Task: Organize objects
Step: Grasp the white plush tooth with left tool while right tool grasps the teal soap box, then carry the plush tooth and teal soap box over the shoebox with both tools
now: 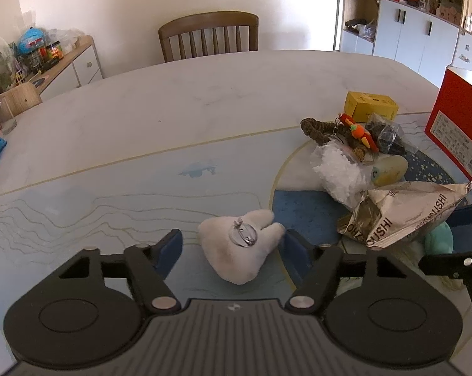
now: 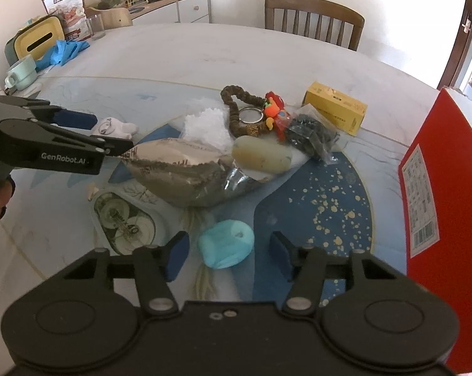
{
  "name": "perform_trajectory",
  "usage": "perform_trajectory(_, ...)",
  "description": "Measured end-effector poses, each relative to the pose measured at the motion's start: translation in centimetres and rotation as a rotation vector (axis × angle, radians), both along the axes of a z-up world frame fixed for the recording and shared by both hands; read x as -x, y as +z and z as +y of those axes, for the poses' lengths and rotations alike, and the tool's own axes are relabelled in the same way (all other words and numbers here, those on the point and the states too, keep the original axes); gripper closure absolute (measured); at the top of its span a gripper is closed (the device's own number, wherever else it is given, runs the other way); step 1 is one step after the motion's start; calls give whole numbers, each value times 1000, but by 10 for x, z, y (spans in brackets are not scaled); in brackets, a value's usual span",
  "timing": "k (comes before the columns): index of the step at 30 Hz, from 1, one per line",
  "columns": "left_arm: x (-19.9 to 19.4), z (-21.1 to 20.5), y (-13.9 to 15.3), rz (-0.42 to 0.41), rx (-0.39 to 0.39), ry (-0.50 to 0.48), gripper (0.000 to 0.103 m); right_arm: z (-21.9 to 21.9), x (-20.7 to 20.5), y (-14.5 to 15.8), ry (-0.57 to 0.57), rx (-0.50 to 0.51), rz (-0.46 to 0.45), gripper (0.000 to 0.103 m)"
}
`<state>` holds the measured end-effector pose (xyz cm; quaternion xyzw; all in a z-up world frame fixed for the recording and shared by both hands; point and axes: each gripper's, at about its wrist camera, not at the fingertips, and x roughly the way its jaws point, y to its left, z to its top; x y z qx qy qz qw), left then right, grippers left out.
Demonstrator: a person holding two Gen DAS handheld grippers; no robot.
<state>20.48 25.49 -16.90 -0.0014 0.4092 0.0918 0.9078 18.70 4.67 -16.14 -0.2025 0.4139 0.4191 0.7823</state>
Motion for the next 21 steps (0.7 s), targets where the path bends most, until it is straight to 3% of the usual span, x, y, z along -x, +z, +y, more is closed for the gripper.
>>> perform_trajectory(6, 4, -6, 2, -13, -29, -6, 45, -1, -1, 1, -1, 1, -4, 65)
perform_trajectory(21, 20, -9, 28, -12, -33, 40, 49, -27, 7, 30, -34, -70, 6, 66)
